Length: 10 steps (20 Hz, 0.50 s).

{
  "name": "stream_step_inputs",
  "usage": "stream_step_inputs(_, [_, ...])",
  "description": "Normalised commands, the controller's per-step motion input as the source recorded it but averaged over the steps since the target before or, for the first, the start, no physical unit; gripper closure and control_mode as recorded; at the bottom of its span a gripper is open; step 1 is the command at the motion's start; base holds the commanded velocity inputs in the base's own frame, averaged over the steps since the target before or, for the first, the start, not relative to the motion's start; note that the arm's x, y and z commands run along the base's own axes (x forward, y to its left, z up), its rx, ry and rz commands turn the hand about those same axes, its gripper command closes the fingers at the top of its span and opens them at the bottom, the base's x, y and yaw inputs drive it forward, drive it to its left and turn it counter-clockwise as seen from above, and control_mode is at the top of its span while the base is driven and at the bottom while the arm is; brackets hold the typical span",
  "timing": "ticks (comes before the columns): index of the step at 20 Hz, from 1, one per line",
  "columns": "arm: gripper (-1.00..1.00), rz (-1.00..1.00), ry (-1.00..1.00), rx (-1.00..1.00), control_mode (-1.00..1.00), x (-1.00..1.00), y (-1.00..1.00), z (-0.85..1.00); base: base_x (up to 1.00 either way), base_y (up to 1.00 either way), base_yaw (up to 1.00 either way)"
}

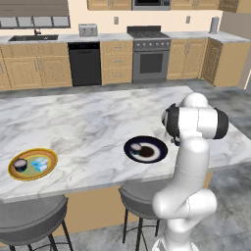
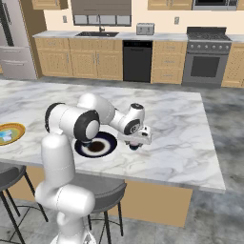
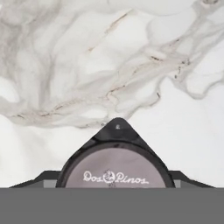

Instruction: Place two yogurt containers on each plate.

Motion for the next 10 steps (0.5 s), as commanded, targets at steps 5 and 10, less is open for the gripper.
stream_step_inputs(5, [1.00, 0.00, 0.00, 0.00, -1.00, -0.03, 0.09, 0.24, 0.00, 0.00, 0.00])
stream_step_inputs(10, [1.00, 0.00, 0.00, 0.00, -1.00, -0.18, 0.30, 0.40, 0.00, 0.00, 0.00])
